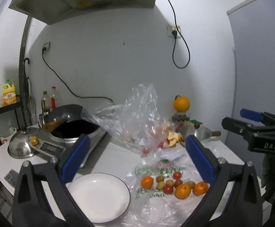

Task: Organize fruits
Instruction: 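Grasp a mandarin with the right gripper while the left gripper grasps another mandarin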

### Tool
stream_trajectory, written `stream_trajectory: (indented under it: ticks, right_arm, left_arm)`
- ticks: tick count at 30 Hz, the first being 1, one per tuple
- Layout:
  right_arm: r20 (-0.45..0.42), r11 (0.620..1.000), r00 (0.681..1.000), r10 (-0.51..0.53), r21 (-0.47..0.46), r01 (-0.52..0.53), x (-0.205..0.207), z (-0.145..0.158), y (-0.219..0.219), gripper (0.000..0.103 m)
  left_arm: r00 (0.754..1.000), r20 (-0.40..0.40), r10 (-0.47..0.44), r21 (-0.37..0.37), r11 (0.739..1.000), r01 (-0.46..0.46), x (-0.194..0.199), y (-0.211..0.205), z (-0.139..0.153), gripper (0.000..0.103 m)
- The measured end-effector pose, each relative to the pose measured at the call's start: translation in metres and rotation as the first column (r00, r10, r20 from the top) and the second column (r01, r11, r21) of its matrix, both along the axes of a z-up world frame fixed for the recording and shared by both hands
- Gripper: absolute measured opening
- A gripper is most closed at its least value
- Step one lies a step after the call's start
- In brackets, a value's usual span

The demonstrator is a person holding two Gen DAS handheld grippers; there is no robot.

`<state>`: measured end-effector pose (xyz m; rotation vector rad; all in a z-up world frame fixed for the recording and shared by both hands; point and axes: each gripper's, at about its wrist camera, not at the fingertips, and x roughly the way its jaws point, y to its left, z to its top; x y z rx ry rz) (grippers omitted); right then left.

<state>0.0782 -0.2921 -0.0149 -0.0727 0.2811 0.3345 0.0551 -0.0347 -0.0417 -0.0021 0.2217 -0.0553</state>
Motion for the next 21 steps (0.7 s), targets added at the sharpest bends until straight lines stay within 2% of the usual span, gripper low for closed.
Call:
stream_trajectory:
  ticks: [9,12,17,19,21]
  right_arm:
    - [-0.126,0.999,0.991,0.035,-0.033,-0.040,0.024,-0.043,-0.015,0.095]
    - [-0.171,0.997,0.984,0.043,-0.049,-0.053,0.032,-0.059,-0.017,0.084]
    - [-0.242,0.995,0.968,0.065,-0.057,-0.081,0.043,-0.082,-0.022,0.082]
    - [-0.263,0.994,0.962,0.072,-0.058,-0.091,0.046,-0.091,-0.025,0.076]
    - [-0.284,0.993,0.955,0.080,-0.059,-0.101,0.049,-0.098,-0.026,0.074]
  left_arm:
    - [0.992,-0.123,-0.018,0.024,0.999,0.021,0.029,-0.027,-0.040,0.102]
    - [0.986,-0.162,-0.023,0.035,0.999,0.029,0.036,-0.036,-0.054,0.102]
    - [0.974,-0.223,-0.031,0.046,0.998,0.043,0.047,-0.049,-0.076,0.101]
    - [0.969,-0.246,-0.036,0.055,0.997,0.051,0.051,-0.055,-0.083,0.101]
    - [0.963,-0.266,-0.040,0.062,0.996,0.059,0.055,-0.061,-0.091,0.101]
